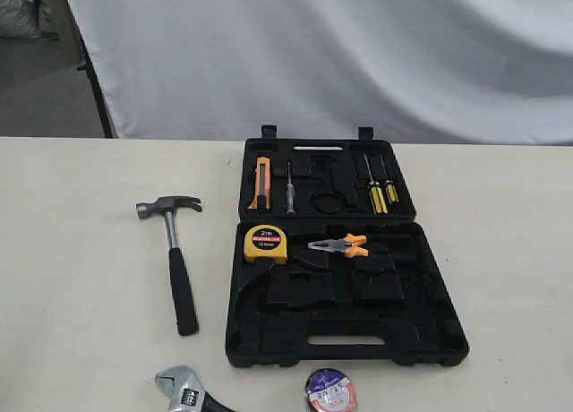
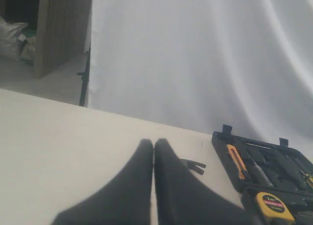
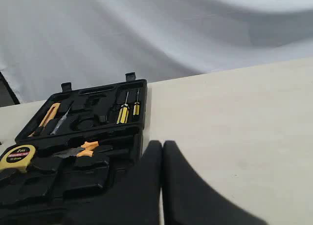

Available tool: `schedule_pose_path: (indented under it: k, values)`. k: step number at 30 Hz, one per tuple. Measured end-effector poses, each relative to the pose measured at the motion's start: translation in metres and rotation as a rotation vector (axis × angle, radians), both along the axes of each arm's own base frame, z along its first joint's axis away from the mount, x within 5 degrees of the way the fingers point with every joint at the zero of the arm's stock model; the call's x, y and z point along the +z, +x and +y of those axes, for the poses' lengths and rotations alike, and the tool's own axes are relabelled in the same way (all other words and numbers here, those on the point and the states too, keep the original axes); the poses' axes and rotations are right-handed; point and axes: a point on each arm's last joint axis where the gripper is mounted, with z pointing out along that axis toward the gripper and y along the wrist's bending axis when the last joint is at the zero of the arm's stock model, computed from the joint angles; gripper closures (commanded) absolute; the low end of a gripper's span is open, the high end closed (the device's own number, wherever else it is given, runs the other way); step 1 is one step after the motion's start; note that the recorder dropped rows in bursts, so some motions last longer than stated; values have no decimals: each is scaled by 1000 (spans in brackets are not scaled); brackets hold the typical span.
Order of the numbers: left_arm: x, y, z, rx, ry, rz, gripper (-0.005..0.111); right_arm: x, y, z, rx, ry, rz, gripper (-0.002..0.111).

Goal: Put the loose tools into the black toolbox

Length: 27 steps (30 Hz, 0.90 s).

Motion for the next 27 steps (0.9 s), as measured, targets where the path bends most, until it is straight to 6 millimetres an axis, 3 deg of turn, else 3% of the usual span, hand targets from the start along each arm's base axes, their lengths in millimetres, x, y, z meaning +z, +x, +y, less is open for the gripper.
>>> schedule_pose_path:
  k: [27]
  values:
    - [0,0,0,0,0,0,106,0,0,0,1,-9,-1,109]
